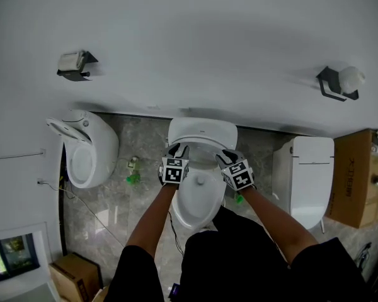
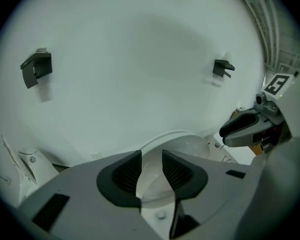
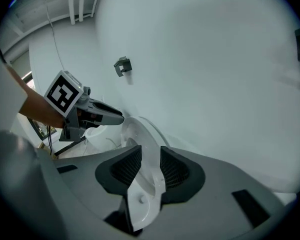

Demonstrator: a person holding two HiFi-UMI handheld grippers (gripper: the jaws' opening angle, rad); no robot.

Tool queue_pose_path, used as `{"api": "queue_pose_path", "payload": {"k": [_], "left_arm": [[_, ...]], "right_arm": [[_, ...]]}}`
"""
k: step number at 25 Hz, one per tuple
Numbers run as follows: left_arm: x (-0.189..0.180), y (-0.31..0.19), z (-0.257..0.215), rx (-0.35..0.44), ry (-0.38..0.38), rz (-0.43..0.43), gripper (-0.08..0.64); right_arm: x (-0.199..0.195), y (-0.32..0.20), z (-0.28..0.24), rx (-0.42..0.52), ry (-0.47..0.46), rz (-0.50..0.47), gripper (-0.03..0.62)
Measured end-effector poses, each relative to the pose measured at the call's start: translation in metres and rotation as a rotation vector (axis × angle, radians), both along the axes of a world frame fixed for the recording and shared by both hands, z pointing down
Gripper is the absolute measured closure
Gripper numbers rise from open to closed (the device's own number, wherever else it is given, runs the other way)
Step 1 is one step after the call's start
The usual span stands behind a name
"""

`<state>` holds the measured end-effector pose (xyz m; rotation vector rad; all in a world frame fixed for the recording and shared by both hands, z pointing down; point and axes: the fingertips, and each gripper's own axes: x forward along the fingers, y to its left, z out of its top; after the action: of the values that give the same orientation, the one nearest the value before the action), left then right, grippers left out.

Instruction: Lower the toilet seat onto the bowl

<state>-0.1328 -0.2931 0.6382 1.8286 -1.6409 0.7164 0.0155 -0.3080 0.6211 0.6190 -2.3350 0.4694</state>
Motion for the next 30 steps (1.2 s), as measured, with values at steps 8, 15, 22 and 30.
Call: {"api": "queue_pose_path", "payload": {"k": [8, 15, 22, 30], "left_arm": [[-0.016, -0.013, 0.02, -0.083, -0.071, 0.083, 0.422], [-0.017, -0.015, 0.031, -0.138, -0.058, 0.1, 0.413], [-0.018, -0.019, 0.033, -0.106, -0.032, 0.07, 0.407], [-0.018, -0.01, 0.026, -0.13, 0.054, 0.018, 0.422]], "right_arm": [[-0.017, -0.013, 0.029, -0.004, 0.074, -0.035, 0.463], [-0.02, -0.017, 0.04, -0.014, 0.103, -0.054, 0.463], [-0.018, -0.02, 0.047, -0.021, 0.102, -0.047, 0.469], [-0.013, -0.022, 0.042, -0.044, 0.057, 0.04, 0.5]]}}
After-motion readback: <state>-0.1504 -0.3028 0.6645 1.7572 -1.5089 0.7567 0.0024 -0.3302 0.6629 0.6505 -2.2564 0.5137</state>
